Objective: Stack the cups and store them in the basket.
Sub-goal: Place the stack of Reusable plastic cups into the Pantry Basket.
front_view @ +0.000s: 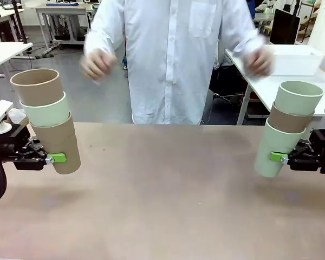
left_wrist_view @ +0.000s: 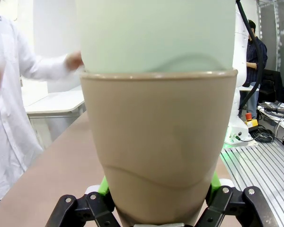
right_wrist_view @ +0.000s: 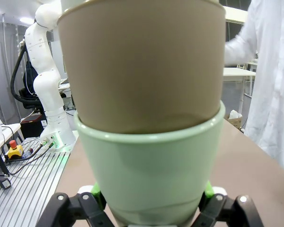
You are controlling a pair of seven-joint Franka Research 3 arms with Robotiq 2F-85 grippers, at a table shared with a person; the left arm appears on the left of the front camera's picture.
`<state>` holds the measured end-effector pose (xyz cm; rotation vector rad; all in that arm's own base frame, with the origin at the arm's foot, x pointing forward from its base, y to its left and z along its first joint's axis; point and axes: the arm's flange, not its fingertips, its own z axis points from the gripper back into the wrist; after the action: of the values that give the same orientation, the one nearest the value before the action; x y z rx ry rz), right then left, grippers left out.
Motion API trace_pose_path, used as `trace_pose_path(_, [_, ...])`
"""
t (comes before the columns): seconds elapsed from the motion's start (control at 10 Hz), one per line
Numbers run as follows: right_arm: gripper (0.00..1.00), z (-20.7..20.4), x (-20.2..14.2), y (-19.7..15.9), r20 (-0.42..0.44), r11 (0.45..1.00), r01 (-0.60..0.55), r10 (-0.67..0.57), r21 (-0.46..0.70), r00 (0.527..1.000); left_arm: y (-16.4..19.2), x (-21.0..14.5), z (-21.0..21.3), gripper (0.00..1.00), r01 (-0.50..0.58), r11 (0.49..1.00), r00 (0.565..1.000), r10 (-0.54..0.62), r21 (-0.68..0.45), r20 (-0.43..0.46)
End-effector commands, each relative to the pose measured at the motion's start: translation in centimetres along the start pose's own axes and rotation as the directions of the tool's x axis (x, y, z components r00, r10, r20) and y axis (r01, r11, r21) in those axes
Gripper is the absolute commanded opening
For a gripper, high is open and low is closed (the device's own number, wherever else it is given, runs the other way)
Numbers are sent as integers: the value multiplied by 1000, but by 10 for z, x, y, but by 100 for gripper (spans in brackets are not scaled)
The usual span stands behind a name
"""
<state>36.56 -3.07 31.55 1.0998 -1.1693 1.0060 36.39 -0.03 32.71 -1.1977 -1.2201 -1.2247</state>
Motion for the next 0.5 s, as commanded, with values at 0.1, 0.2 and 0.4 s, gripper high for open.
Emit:
trace_pose_path(0.1, [86,-1,2,0,0,1000,-4,4,1,1000,0,5,0,83,6,1000,1000,-6,1,9])
trace_pose_path(0.2, [86,-1,2,0,0,1000,-4,4,1,1000,0,5,0,83,6,1000,1000,-6,1,9])
trace_pose_path(0.4, [86,-1,2,0,0,1000,-4,4,1,1000,0,5,0,83,6,1000,1000,-6,1,9])
